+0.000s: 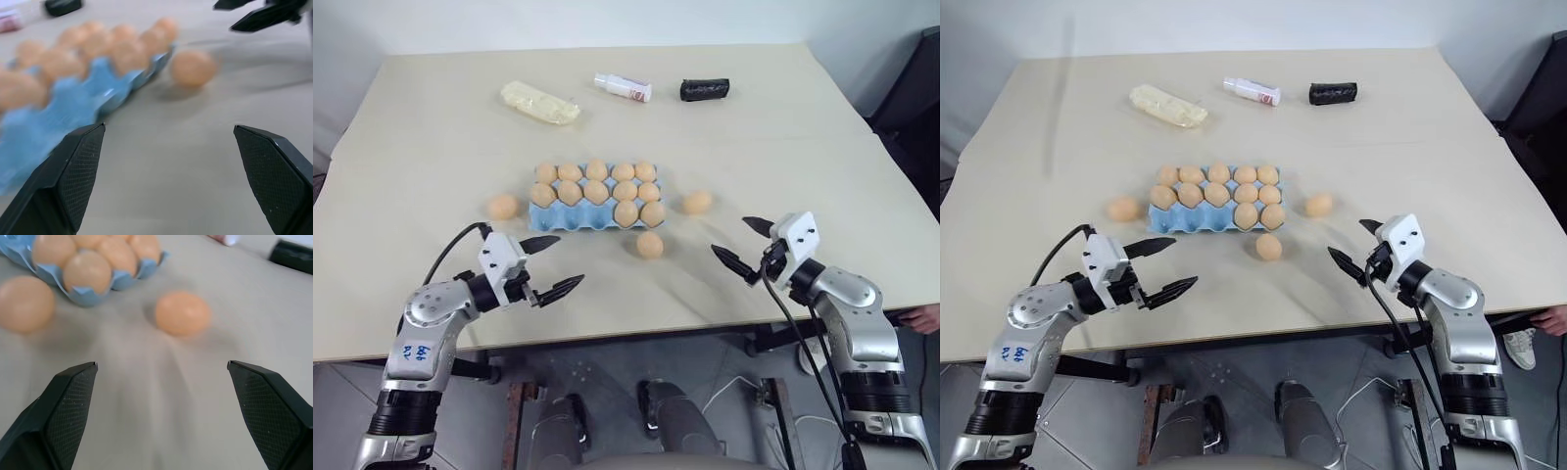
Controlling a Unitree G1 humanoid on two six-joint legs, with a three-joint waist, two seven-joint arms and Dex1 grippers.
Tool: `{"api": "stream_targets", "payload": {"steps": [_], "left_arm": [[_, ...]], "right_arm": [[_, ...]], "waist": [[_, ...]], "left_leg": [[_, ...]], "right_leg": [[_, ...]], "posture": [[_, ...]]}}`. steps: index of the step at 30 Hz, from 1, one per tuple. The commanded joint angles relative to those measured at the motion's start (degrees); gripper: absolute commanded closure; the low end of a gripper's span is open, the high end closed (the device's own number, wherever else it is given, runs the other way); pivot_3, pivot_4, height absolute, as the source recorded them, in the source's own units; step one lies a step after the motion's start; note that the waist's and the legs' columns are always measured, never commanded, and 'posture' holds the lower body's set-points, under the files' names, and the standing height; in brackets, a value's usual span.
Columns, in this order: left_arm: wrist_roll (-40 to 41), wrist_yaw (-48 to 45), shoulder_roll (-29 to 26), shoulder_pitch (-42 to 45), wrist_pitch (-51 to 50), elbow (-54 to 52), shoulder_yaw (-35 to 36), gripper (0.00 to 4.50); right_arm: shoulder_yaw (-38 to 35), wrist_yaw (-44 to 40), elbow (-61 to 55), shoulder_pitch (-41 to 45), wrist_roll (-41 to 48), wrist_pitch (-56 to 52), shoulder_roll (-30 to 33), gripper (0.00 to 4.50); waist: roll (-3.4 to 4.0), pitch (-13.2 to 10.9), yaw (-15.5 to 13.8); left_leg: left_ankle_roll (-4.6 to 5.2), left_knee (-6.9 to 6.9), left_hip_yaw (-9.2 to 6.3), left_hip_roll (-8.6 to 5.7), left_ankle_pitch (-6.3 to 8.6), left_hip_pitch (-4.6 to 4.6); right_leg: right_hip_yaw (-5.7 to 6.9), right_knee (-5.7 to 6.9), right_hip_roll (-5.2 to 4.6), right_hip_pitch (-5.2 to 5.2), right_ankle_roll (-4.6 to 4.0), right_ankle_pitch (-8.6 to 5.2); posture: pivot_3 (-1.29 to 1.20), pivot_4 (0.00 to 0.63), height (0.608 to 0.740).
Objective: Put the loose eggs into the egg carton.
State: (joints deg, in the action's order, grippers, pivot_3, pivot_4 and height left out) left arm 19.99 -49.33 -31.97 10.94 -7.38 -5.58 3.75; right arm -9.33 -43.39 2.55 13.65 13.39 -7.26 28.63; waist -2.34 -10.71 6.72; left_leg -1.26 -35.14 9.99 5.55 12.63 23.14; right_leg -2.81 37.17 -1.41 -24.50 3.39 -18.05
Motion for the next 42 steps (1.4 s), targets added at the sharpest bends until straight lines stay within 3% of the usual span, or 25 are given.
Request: {"api": "stream_targets", "payload": {"steps": [1, 5, 9, 17, 24, 27, 31, 32, 37, 42], "left_arm": [[-0.01, -0.67, 0.39, 2.02, 1.23, 1.85, -0.11, 0.0], [0.03, -0.9, 0.6, 3.42, 1.69, 3.05, 0.02, 0.0], [0.53, -0.36, 0.44, 3.48, 1.55, 3.24, 1.17, 0.0], [2.03, 0.67, 0.36, -0.53, -0.21, -1.06, 2.66, 0.0], [2.2, 2.29, -0.01, -4.35, -0.86, -4.31, 4.65, 0.0], [2.07, 2.91, -0.13, -5.41, -0.87, -5.33, 5.23, 0.0], [1.95, 3.77, -0.13, -6.56, -0.88, -6.06, 6.41, 0.0], [1.94, 4.09, -0.16, -7.03, -0.67, -5.81, 7.05, 0.0], [2.69, 5.28, -0.17, -9.53, -0.21, -3.61, 10.85, 0.0], [2.18, 5.8, -0.63, -13.59, 1.67, -0.64, 14.97, 0.0]], "right_arm": [[-1.35, 1.55, -0.25, 0.09, 0.68, 2.73, -0.13, 0.04], [-0.22, 1.97, 0.73, 1.85, 0.53, 2.66, -0.11, 0.04], [1.81, 2.15, 5.82, 9.03, -0.17, 1.56, -0.55, 0.04], [6.49, 1.86, 29.34, 28.25, -3.98, 2.41, -4.22, 0.04], [7.69, 0.49, 47.43, 36.97, -6.19, 7.72, -7.48, 0.04], [7.34, 1.03, 51.62, 38.57, -6.73, 10.63, -8.18, 0.67], [6.64, -0.66, 51.64, 38.63, -5.82, 13.62, -8.67, 2.0], [6.8, -1.19, 50.33, 38.29, -5.7, 13.99, -8.67, 2.13], [7.83, -2.69, 42.06, 37.11, -5.19, 12.55, -9.47, 2.13], [12.75, -2.77, 26.12, 36.54, -3.91, 0.46, -15.42, 2.13]], "waist": [[0.0, 0.0, 0.05], [0.0, 0.0, -0.07], [0.0, 0.0, 0.25], [0.01, -0.01, 0.83], [0.03, -0.02, 1.24], [0.03, -0.02, 1.33], [0.03, -0.02, 1.34], [0.03, -0.02, 1.43], [0.06, -0.04, 1.71], [0.07, -0.04, 2.75]], "left_leg": [[-0.02, -0.01, -0.01, 0.0, -0.03, -0.04], [-0.01, -0.03, -0.1, -0.08, -0.14, -0.05], [0.05, -0.05, -0.03, -0.07, -0.17, -0.03], [0.22, -0.03, -0.07, 0.01, -0.32, 0.01], [0.09, -0.01, -0.07, 0.03, -0.37, 0.05], [0.09, -0.02, -0.07, 0.03, -0.37, 0.05], [0.09, -0.03, -0.08, 0.03, -0.37, 0.04], [0.09, -0.03, -0.08, 0.03, -0.37, 0.04], [0.07, -0.02, -0.09, 0.13, -0.36, 0.03], [-0.07, 0.01, -0.1, 0.23, -0.25, 0.03]], "right_leg": [[0.0, 0.05, 0.0, 0.0, -0.01, 0.0], [0.01, 0.16, -0.05, 0.01, -0.02, -0.01], [-0.07, 0.16, -0.11, -0.01, 0.06, 0.04], [0.01, 0.23, -0.1, -0.05, 0.0, 0.01], [0.05, 0.2, -0.07, -0.05, -0.02, -0.03], [0.03, 0.21, -0.09, -0.05, -0.01, -0.03], [0.04, 0.24, -0.1, -0.05, -0.01, -0.03], [0.04, 0.24, -0.1, -0.05, -0.01, -0.03], [0.04, 0.26, -0.06, -0.07, -0.01, -0.03], [0.04, 0.33, -0.04, -0.12, -0.05, -0.05]], "posture": [[0.0, 0.15, 0.74], [0.0, 0.15, 0.74], [0.0, 0.15, 0.74], [0.0, 0.15, 0.74], [0.0, 0.15, 0.74], [0.0, 0.15, 0.74], [0.0, 0.15, 0.74], [0.0, 0.15, 0.74], [0.0, 0.15, 0.74], [0.0, 0.15, 0.74]]}}
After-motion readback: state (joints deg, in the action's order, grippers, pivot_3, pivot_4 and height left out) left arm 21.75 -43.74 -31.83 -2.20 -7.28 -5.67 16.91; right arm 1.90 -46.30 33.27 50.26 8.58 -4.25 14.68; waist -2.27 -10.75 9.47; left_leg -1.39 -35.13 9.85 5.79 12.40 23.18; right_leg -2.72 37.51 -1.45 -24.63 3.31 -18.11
